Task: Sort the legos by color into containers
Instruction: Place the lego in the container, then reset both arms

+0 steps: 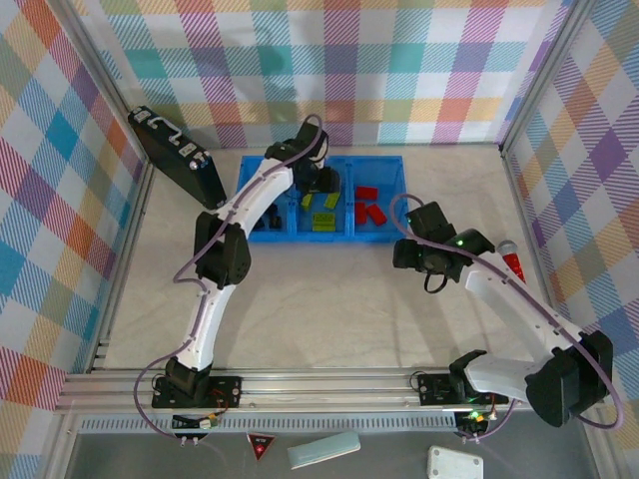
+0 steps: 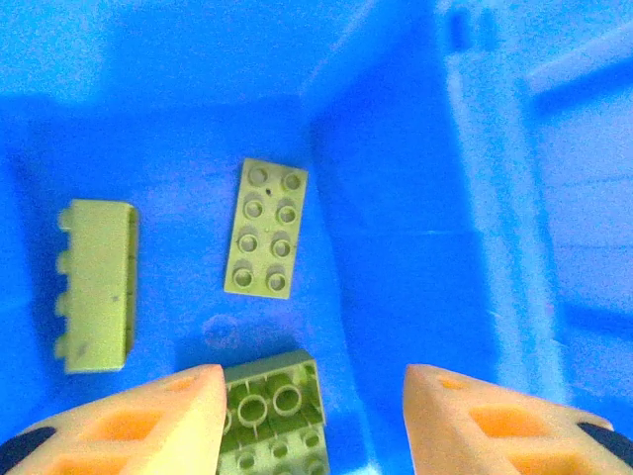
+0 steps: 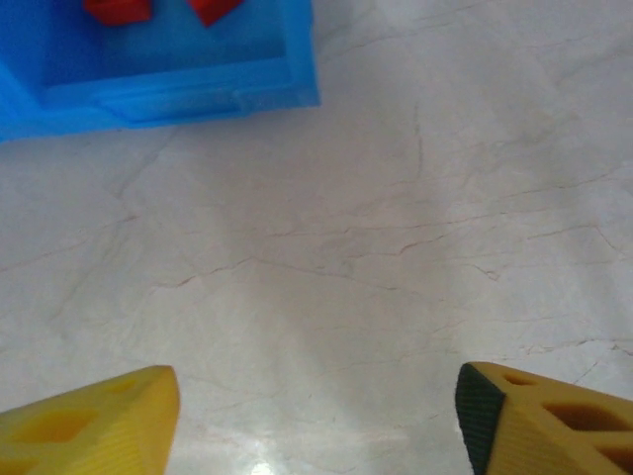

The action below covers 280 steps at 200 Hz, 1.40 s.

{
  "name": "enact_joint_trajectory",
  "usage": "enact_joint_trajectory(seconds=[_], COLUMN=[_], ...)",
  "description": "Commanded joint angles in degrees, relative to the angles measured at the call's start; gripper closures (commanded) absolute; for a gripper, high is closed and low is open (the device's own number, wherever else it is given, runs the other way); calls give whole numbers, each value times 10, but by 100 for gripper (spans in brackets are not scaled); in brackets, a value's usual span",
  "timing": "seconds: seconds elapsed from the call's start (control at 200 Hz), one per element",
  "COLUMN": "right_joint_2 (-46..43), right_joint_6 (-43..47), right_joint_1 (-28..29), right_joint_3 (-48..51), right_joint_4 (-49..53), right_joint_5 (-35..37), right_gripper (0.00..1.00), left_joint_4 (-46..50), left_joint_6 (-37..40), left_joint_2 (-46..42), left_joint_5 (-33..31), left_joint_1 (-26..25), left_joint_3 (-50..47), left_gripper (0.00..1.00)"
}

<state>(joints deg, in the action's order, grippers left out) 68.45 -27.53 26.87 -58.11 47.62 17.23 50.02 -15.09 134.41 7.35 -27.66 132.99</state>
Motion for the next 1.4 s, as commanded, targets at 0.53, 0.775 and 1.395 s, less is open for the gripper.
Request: enact_joint_trajectory(seconds=[0.53, 0.775, 1.395], right_joint_2=[113, 154, 195], right_joint_6=[83, 97, 251], right_joint_1=[-133, -137, -200], right_joint_3=[11, 48, 264], right_joint_4=[-155, -272, -805], right_joint_5=[45, 141, 63], right_gripper=[1, 1, 1], left_joint_4=[-178, -257, -743], left_joint_6=[46, 44, 120], left_joint_2=[-481, -589, -498], left_joint_5=[-164, -297, -234], left_joint_1=[53, 98, 240], left_joint_3=[-564, -753, -978], left_gripper=[9, 0, 0])
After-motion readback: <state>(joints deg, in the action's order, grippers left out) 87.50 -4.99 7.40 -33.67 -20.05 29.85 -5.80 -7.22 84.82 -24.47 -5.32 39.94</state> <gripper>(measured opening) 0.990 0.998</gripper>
